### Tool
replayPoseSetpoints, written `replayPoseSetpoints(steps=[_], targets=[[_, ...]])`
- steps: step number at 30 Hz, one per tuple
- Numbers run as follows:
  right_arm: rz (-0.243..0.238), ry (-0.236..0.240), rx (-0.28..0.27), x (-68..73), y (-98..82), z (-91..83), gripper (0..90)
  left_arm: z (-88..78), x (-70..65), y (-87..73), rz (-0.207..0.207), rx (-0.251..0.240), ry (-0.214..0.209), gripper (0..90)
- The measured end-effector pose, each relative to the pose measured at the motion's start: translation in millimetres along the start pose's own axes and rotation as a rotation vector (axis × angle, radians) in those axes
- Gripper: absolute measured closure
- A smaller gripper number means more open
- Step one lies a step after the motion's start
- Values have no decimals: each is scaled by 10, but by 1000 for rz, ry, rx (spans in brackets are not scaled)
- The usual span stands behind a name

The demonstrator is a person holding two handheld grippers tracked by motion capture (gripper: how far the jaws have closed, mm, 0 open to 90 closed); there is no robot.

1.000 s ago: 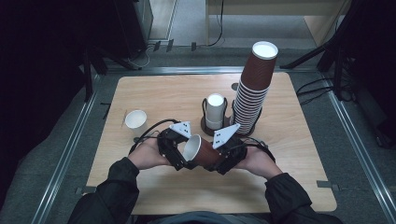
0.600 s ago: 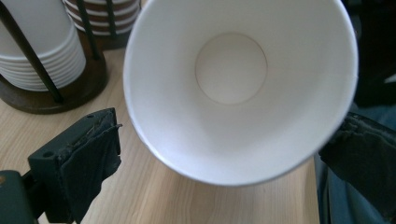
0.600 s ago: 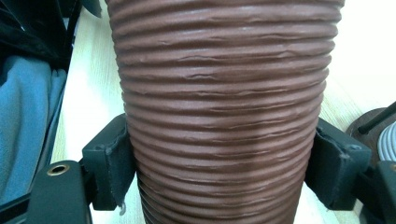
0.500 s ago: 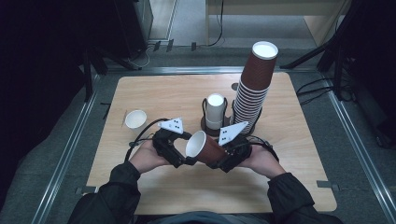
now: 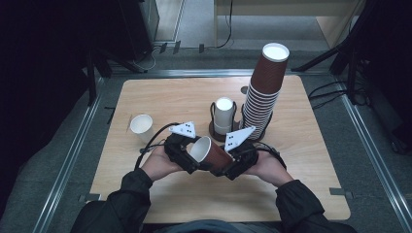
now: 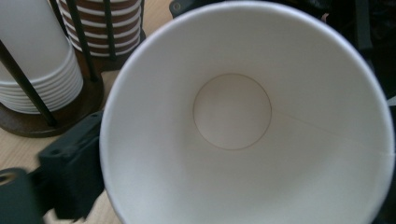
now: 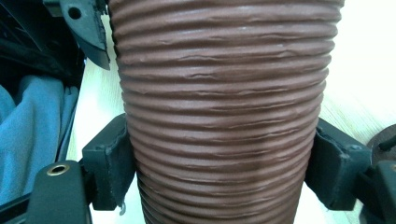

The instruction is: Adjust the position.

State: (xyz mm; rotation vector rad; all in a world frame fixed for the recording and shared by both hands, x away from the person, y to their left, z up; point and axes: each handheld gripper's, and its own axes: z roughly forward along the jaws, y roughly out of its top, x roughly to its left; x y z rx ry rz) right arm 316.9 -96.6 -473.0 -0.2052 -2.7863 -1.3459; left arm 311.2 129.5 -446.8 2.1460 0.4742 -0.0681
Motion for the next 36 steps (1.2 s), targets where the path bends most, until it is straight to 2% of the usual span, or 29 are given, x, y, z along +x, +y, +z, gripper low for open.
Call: replayPoseSetpoints(steps=[6,12,15,19,27,36], targets=[[1,-2,0,2,-3,-1,212,-2,8,2,-16,6,-4,56],[3,3,1,-4,-6,1,207,-3,8,17,-15,19,-8,71],[43,8,-11,-9,-8,0,179,-31,18,28,-38,18,-12,75],[80,11,-9,-13,-5,-28,147,-85,30,33,-45,26,2,76],[102,-51,30,-13,-76,-128,147,-166,101,7,-30,74,60,76],[159,-117,7,-23,-138,-289,147,-247,145,-28,-3,125,105,76]])
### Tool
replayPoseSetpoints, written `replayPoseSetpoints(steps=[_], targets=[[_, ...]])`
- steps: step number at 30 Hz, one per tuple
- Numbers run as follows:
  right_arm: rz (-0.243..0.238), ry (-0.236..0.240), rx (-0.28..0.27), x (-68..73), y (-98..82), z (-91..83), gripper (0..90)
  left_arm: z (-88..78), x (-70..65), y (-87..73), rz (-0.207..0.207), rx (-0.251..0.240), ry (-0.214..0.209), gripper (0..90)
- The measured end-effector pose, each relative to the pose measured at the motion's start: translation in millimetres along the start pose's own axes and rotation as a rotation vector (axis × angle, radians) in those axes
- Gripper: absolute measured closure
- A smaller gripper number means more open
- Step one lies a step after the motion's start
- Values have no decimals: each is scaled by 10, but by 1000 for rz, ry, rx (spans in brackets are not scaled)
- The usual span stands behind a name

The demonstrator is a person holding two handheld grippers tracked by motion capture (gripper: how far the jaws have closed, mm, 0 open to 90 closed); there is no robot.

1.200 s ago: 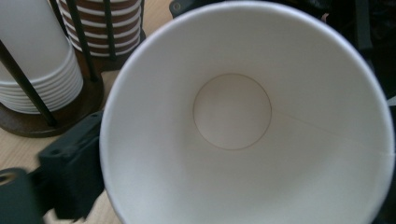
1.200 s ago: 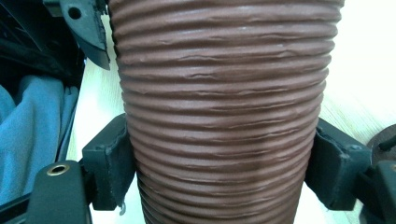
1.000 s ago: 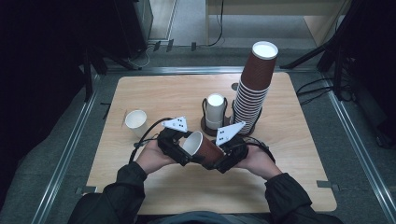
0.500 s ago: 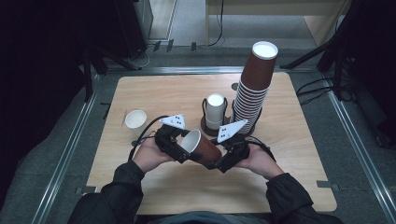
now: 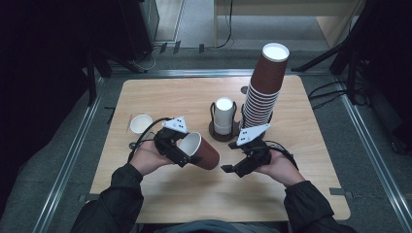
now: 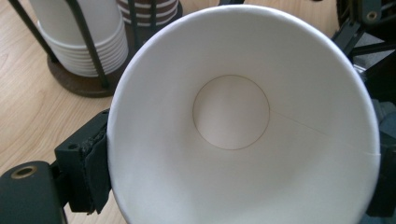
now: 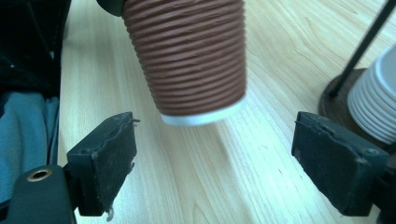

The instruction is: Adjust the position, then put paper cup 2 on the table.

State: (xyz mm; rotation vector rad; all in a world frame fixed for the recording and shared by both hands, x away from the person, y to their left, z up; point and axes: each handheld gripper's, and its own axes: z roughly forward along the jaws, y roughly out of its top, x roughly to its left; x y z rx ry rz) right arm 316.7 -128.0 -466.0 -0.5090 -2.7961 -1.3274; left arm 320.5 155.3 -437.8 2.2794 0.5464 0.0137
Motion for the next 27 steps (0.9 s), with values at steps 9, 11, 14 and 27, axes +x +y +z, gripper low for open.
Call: replayPoseSetpoints(steps=[9,11,14,27], targets=[[35,-49,9,20,-55,-42,148,-62,25,-46,12,44,18,76],[35,-54,13,26,-72,-55,148,-79,33,-57,10,49,20,76],[38,-65,19,27,-93,-80,148,-99,48,-73,13,64,18,76],[61,-115,-9,-43,-149,-190,157,-259,172,-219,2,122,55,75]])
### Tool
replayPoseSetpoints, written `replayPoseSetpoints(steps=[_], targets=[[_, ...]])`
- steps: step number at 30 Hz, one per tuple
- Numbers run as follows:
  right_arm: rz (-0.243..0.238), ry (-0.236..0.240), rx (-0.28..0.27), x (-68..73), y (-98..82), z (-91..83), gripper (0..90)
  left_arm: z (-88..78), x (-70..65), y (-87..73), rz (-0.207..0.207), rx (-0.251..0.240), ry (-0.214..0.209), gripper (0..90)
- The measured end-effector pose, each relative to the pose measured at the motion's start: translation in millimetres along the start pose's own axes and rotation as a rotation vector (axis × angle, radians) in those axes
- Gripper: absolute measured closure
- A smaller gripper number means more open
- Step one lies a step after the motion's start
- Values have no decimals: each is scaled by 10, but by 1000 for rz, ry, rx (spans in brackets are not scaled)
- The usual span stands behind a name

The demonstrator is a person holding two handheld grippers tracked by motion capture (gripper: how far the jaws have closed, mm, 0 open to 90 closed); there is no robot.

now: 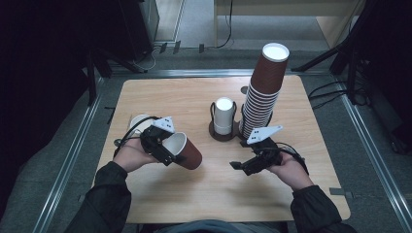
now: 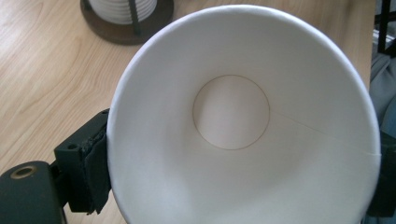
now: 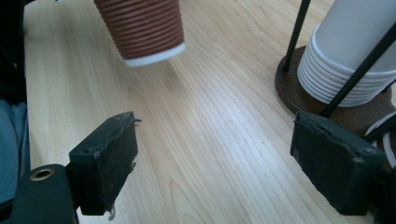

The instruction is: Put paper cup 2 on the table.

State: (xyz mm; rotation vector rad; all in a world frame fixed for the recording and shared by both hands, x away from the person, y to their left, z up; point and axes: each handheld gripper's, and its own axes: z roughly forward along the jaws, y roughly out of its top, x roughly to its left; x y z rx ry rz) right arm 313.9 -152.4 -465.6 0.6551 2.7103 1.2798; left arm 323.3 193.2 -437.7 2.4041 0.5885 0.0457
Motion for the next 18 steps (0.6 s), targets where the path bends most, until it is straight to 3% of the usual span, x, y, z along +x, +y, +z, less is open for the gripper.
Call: replayPoseSetpoints(steps=[18], targets=[[31,-15,-3,-133,-20,12,157,-204,134,-315,-66,55,61,72]])
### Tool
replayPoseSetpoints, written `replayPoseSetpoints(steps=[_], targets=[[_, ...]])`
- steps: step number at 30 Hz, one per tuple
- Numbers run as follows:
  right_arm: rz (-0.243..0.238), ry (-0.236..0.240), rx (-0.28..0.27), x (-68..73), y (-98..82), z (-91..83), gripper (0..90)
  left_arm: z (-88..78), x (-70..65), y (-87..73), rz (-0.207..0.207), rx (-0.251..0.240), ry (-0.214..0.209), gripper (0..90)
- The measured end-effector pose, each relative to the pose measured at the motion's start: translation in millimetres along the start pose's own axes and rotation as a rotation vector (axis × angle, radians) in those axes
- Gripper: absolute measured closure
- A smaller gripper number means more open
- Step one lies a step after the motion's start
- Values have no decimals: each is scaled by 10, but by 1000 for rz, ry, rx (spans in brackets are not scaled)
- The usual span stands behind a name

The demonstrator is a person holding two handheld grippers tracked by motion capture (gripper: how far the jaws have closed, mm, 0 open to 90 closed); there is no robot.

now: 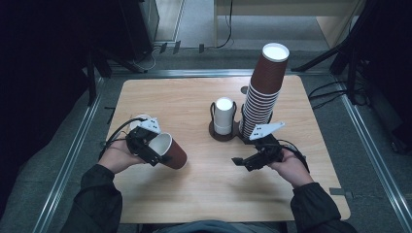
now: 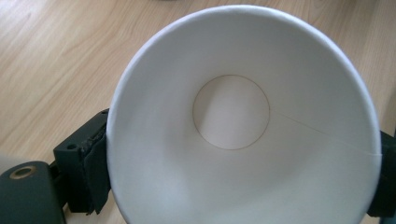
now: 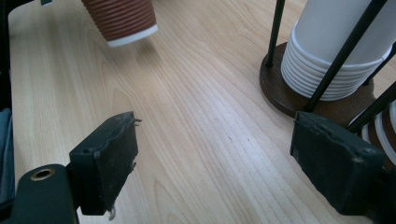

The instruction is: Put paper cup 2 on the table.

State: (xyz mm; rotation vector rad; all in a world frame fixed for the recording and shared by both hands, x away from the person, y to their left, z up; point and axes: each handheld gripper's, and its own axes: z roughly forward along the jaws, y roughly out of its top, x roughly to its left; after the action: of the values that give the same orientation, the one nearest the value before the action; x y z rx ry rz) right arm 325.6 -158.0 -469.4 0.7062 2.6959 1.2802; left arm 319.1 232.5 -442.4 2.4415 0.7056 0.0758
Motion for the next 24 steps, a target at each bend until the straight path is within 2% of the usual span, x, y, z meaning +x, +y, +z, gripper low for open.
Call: replayPoseSetpoints(steps=[9,19,24], targets=[[-3,-3,7,-42,16,38,159,-125,59,-170,-49,6,32,72],[-16,2,29,-47,28,86,159,-205,107,-297,-81,37,68,71],[-15,0,31,-46,29,92,159,-251,143,-346,-99,61,103,68]])
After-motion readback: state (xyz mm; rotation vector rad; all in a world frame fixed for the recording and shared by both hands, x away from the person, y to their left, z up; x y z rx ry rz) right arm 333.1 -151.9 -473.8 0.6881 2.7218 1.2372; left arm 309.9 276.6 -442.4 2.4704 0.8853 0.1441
